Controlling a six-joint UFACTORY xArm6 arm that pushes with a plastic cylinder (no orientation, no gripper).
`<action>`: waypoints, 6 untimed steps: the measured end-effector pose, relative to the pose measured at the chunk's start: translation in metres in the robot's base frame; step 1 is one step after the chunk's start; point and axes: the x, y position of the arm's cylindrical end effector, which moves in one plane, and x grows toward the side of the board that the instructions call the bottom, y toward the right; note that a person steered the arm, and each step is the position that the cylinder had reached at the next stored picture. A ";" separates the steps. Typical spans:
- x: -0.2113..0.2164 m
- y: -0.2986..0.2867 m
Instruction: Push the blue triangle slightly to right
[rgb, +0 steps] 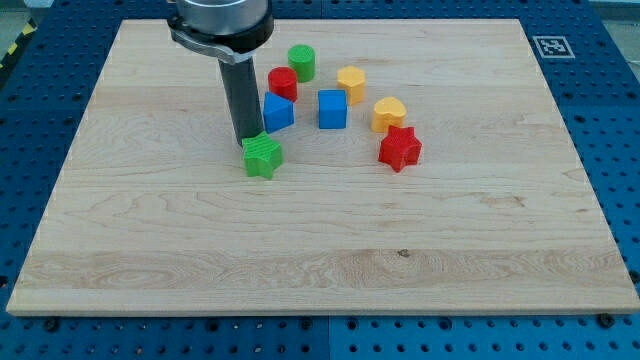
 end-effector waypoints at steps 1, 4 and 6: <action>-0.002 -0.020; -0.076 -0.026; -0.083 -0.020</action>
